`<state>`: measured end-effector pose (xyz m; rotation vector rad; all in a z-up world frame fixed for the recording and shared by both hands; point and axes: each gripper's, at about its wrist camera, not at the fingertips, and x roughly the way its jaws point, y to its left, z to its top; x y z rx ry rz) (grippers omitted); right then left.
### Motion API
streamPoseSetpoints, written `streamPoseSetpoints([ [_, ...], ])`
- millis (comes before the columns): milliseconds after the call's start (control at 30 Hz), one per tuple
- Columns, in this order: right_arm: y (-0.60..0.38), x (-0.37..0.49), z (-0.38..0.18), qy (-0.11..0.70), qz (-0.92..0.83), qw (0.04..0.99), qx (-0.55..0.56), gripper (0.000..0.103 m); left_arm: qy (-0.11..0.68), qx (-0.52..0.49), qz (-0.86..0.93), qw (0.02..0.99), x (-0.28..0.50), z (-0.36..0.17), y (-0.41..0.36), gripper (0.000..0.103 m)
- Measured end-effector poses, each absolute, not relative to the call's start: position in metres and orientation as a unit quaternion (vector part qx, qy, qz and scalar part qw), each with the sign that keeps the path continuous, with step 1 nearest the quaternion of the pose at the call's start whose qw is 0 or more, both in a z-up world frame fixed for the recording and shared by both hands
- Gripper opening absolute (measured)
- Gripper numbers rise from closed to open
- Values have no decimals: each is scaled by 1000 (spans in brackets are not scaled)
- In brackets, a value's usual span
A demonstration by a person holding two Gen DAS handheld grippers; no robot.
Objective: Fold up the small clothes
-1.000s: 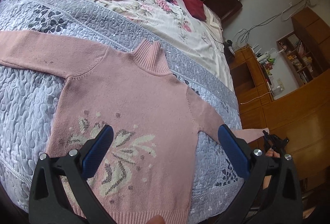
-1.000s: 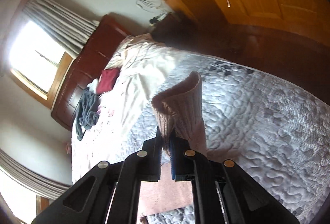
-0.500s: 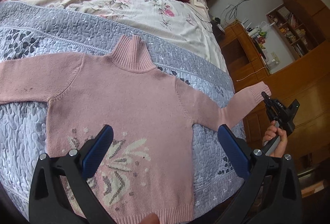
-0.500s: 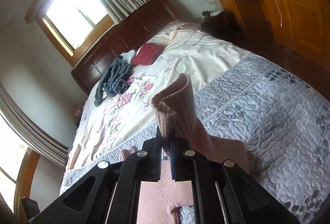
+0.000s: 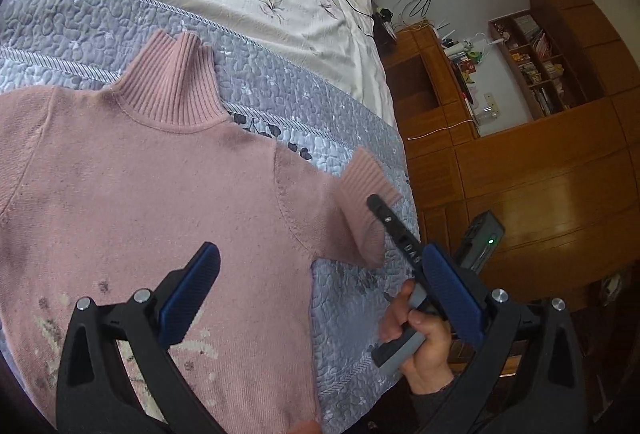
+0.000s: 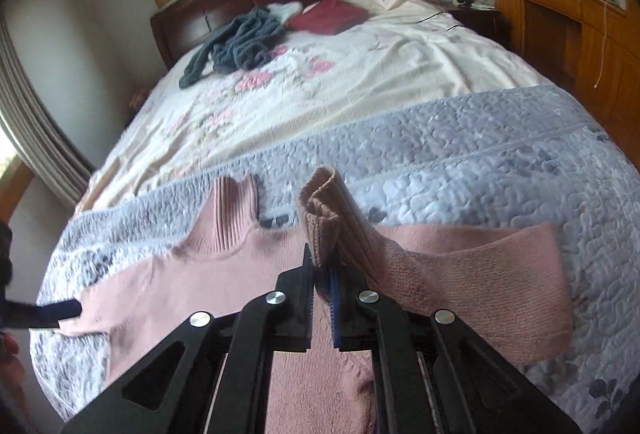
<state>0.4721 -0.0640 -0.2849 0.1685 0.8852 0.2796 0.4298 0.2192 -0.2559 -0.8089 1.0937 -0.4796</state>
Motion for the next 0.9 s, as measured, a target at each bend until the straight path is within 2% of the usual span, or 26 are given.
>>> streamPoseSetpoints([
  [233,-3,453,-363,478,147,865,-30,7,535,-400,-239,704,469,-320,193,100],
  [300,-2,450,-373,489,153,858,-31,16,550,-414,-237,686,479,-341,188,100],
  [400,-11,437,-370,488,170,856,-9,41,567,-434,-235,659,490,-374,180,100],
  [433,-17,432,-366,484,169,859,-3,47,575,-440,-235,649,494,-385,176,100],
  [567,-44,414,-351,488,169,855,49,49,604,-450,-218,620,505,-421,159,100],
  [733,-62,389,-339,487,177,851,87,51,633,-410,-224,617,518,-434,130,97],
  [767,-62,386,-338,489,181,848,94,52,636,-403,-224,618,520,-434,127,93],
  [800,-63,384,-336,490,184,846,101,52,641,-399,-225,616,522,-434,124,73],
  [833,-63,381,-335,489,185,845,107,52,649,-393,-222,612,523,-435,121,47],
  [867,-63,379,-332,488,187,846,111,52,657,-384,-213,613,524,-436,120,38],
  [900,-63,376,-330,487,189,845,116,52,663,-378,-206,612,525,-437,120,19],
])
